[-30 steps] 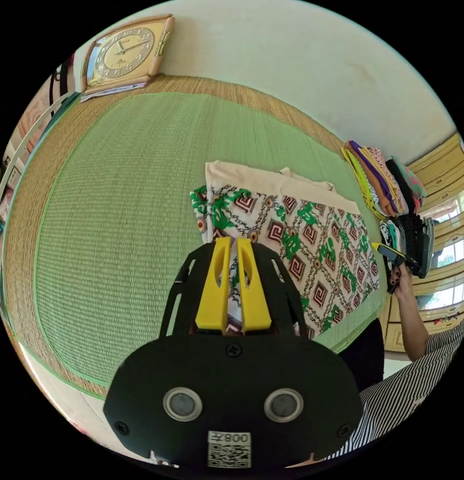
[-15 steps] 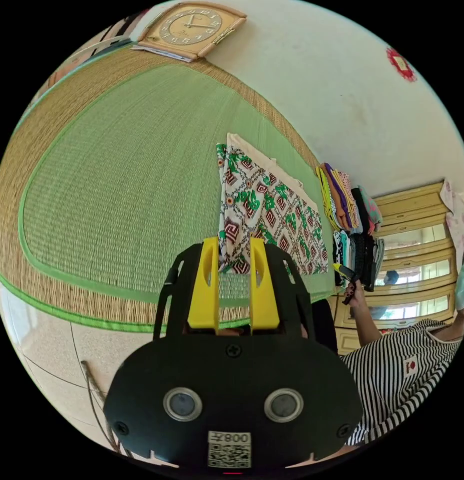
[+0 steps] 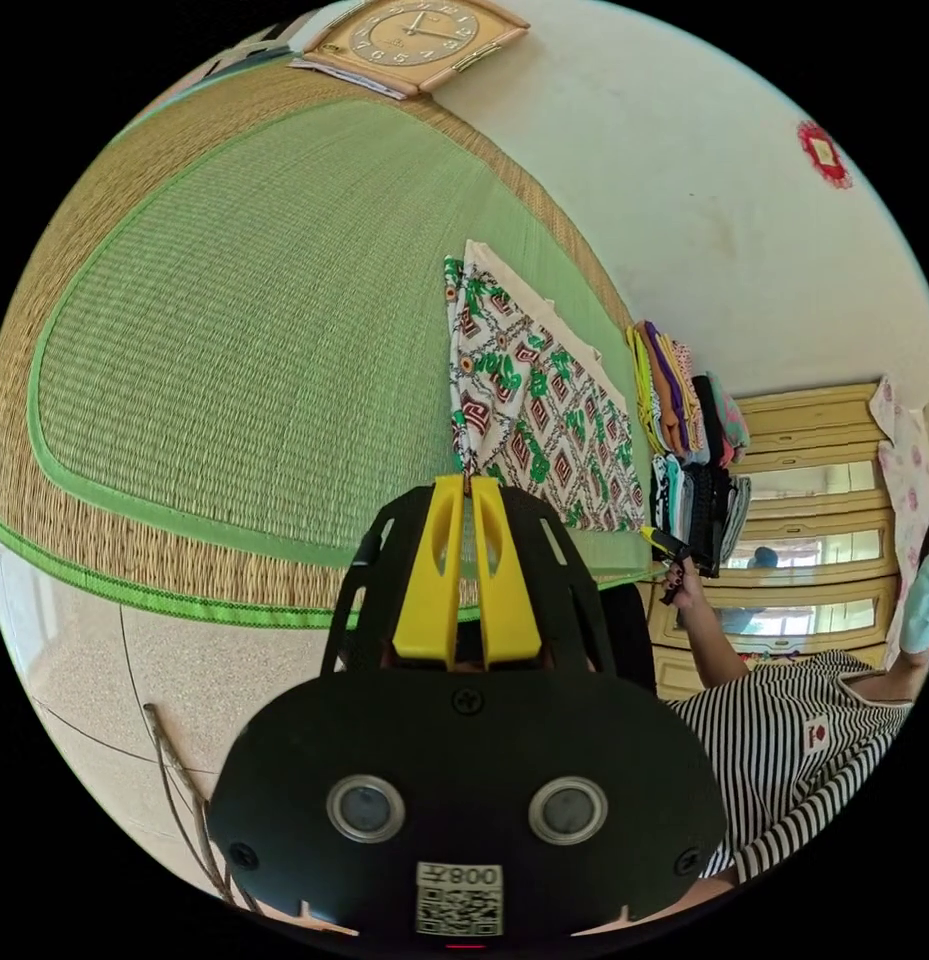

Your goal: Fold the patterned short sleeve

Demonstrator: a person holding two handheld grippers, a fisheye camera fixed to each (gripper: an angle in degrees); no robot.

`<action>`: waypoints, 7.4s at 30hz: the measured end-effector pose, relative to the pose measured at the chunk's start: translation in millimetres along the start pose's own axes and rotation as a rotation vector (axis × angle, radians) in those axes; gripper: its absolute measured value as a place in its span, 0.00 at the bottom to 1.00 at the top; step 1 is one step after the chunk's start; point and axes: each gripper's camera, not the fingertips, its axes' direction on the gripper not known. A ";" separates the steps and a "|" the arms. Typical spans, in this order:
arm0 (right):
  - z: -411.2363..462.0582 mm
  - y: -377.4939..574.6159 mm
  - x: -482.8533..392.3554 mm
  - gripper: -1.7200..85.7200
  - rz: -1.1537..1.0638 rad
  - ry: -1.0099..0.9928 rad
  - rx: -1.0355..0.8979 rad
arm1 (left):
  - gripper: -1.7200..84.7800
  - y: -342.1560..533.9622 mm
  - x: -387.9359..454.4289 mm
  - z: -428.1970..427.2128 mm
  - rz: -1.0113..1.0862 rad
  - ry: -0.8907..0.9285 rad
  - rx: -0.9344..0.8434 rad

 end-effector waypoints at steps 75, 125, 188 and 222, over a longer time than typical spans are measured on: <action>-52.8 76.8 36.7 0.03 -0.021 -0.346 0.074 | 0.10 233.6 631.7 417.6 1.134 -0.224 -0.379; 29.0 -170.2 -35.1 0.03 0.163 0.073 0.114 | 0.03 223.8 589.5 462.1 0.842 0.044 -0.410; 376.0 -328.2 -489.7 0.03 -0.278 0.041 -0.207 | 0.03 179.3 -119.0 73.0 -0.258 0.449 0.101; 336.6 -45.7 -544.4 0.08 -0.739 0.437 -0.385 | 0.04 146.8 -105.3 27.2 -0.053 0.179 0.052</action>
